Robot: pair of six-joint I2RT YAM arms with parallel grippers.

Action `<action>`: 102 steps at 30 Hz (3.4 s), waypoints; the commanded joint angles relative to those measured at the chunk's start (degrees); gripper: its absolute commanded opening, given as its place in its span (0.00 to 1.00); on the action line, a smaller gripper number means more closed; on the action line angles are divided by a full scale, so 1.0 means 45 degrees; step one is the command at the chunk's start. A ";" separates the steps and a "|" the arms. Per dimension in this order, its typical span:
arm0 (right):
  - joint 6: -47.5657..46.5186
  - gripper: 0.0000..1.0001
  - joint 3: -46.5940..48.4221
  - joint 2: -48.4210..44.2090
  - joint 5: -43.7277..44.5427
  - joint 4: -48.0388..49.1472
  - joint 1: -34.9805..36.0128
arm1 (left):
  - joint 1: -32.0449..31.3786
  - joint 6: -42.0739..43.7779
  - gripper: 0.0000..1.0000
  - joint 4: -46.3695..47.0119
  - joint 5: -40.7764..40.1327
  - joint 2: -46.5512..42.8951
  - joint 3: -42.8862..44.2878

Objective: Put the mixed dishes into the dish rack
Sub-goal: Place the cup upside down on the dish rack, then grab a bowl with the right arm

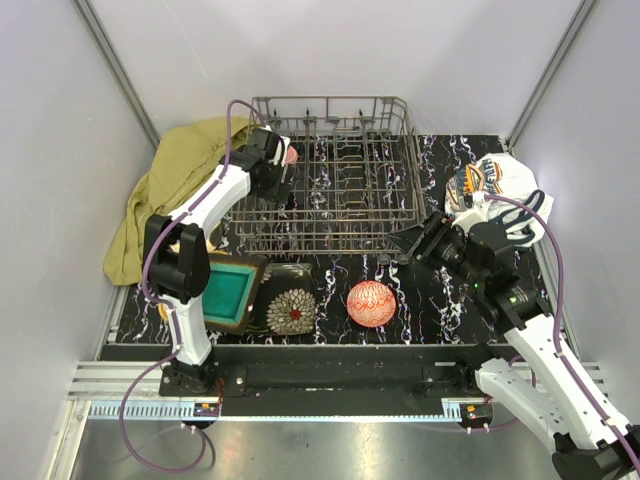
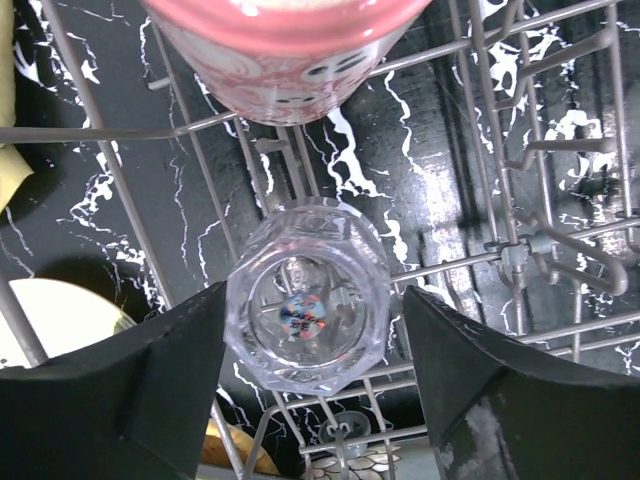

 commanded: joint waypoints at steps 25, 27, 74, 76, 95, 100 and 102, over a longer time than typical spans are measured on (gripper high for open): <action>-0.0149 0.68 0.0455 -0.0487 0.0189 -0.0264 -0.0051 | 0.0200 -0.0794 0.99 0.0203 0.2324 -0.4387 0.1735; -0.0266 0.68 0.0572 -0.0487 0.0305 -0.0595 -0.0051 | 0.0180 -0.1086 0.99 0.0222 0.2674 -0.4973 0.1717; 0.3385 0.50 -0.4270 0.2111 0.3783 -0.1476 0.3952 | 0.0180 -0.3784 0.99 0.2391 0.5547 -1.1908 -0.4865; 0.3522 0.47 -0.4426 0.2150 0.3802 -0.1457 0.3952 | 0.0199 -0.3745 0.99 0.2390 0.5489 -1.1967 -0.4924; 0.3483 0.30 -0.4623 0.3107 0.3607 -0.0988 0.3933 | 0.0180 -0.3959 0.99 0.2371 0.5352 -1.2201 -0.5334; 0.3522 0.21 -0.4642 0.3009 0.3607 -0.0988 0.3933 | 0.0180 -0.4096 0.99 0.2585 0.5391 -1.2202 -0.5412; 0.3522 0.13 -0.4681 0.2970 0.3587 -0.1007 0.3952 | 0.0200 -0.4116 0.99 0.2625 0.5449 -1.2163 -0.5432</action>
